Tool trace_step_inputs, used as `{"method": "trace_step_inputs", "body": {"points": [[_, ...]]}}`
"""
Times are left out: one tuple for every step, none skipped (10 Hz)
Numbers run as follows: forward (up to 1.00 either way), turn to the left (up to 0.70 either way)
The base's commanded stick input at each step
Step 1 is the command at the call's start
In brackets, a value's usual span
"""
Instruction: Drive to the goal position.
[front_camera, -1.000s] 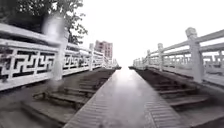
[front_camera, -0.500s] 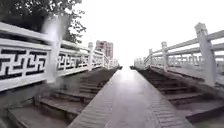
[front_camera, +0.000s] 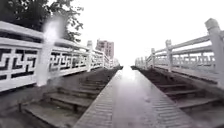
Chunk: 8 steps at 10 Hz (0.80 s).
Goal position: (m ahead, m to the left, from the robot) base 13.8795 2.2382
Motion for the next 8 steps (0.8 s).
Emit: {"method": "trace_step_inputs", "body": {"points": [[0.60,-0.14],[0.60,-0.12],[0.60,-0.08],[0.60,-0.03],[0.60,0.00],[0.60,-0.01],[0.60,-0.07],[0.60,-0.13]]}}
